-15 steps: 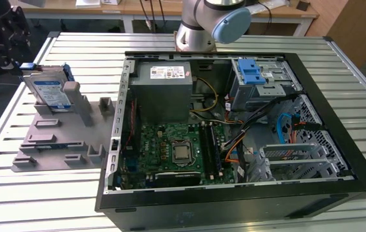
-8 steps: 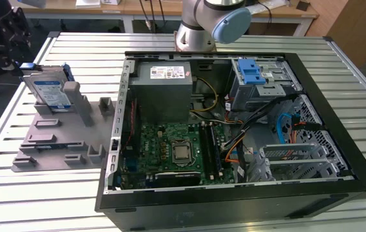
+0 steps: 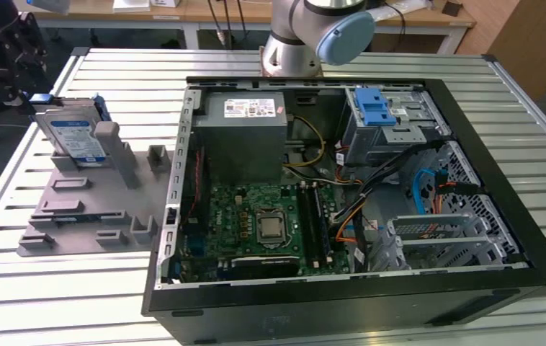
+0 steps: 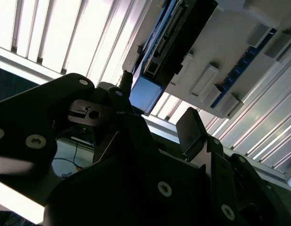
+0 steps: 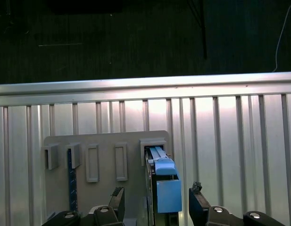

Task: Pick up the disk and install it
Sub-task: 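Pick up the disk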

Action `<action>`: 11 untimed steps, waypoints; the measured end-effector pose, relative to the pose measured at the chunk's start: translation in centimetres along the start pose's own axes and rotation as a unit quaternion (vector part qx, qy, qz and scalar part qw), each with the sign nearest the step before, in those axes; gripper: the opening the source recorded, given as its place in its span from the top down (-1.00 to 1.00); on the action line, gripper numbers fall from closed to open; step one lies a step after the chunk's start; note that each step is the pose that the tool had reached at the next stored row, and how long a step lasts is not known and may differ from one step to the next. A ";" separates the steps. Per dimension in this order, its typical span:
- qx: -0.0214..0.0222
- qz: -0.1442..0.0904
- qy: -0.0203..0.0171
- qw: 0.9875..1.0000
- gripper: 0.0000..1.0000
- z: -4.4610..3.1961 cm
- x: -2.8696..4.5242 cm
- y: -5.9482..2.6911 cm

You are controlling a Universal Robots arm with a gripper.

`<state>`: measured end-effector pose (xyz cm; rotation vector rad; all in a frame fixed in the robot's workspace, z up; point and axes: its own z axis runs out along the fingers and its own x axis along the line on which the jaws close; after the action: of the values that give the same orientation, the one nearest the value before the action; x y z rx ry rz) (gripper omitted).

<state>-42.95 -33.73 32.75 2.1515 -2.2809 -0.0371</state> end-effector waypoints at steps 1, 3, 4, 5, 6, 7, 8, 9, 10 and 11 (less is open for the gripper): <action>0.000 0.000 0.000 1.000 -0.29 0.03 0.00 0.00; 0.000 0.000 0.000 1.000 -0.29 0.08 0.00 0.00; 0.000 0.000 0.000 1.000 -0.29 0.11 0.00 0.00; 0.000 0.000 0.000 1.000 -0.29 0.13 0.00 0.00; 0.000 0.000 0.000 1.000 -0.29 0.16 0.00 0.00; 0.000 0.000 0.000 1.000 -0.29 0.19 0.00 -0.01; 0.000 0.000 0.000 1.000 -0.29 0.31 0.00 0.00; 0.000 0.000 0.000 1.000 -0.29 0.35 0.00 -0.01; 0.000 0.000 0.000 1.000 -0.29 0.40 0.00 -0.01; 0.000 0.000 0.000 1.000 -0.29 0.45 0.01 -0.01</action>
<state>-42.95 -33.73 32.30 2.1516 -2.2809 -0.0371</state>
